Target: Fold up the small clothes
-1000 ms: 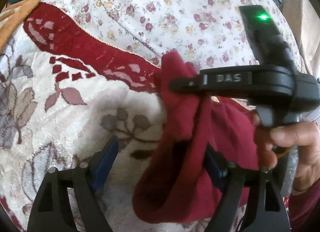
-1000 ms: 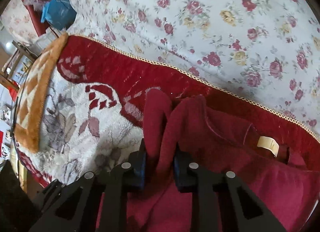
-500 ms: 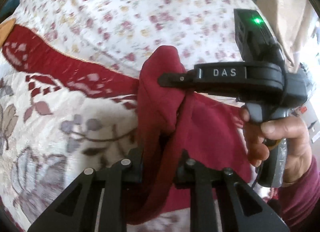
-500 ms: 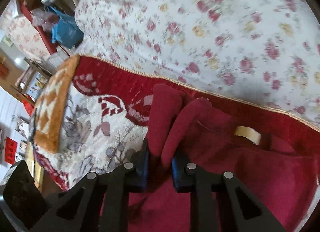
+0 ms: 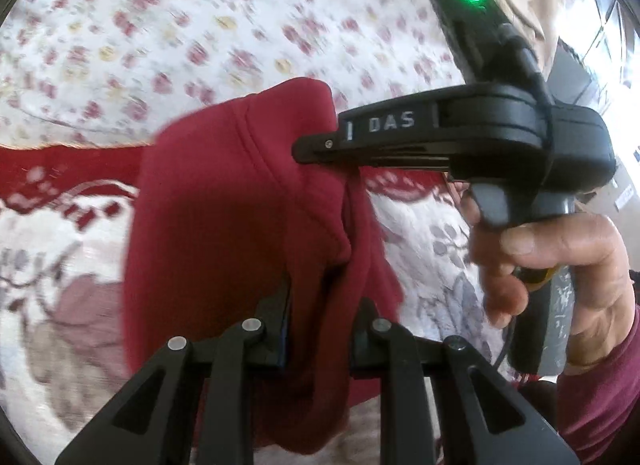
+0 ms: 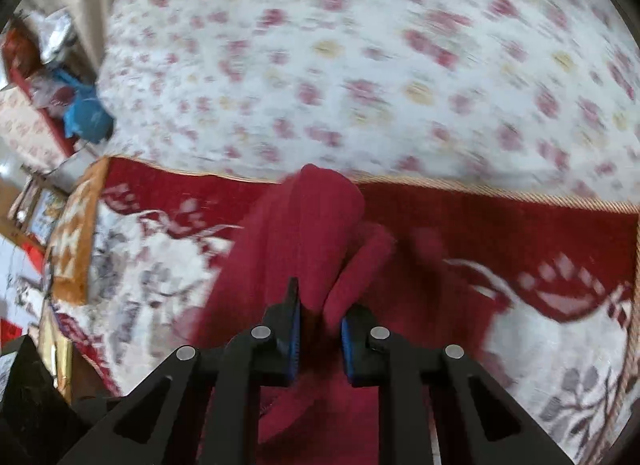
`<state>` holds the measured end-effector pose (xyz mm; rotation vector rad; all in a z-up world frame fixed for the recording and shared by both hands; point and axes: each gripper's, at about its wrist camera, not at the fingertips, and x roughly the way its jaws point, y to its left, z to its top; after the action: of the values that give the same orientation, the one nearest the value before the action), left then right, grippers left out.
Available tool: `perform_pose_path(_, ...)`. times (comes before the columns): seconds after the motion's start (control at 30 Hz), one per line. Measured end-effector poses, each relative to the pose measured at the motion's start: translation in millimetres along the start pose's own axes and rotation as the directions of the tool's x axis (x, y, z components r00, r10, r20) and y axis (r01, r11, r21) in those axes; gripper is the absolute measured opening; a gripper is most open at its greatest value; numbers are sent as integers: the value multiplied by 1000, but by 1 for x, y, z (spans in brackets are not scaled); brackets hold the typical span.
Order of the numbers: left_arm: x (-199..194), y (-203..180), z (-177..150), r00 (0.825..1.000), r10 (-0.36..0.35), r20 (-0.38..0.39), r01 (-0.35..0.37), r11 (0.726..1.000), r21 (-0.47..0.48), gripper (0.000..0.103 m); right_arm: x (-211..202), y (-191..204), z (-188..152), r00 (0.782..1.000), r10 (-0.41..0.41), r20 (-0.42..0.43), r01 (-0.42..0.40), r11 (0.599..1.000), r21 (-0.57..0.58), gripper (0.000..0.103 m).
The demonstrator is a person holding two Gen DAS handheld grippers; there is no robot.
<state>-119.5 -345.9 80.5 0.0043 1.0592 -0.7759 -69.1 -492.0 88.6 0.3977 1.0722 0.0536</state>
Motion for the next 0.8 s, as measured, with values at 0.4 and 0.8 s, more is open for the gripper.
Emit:
perform_pose_path(0.4,-55,34,-13,997,65,50,-68,996,63,74,-11,-38,-38,994,96,57,-105,976,188,68)
perform_pose_path(0.8,-26,75,-35,977,212,27,-212,977,-8,75,-28,20,-106,997,-76,31,78,996,-48,18)
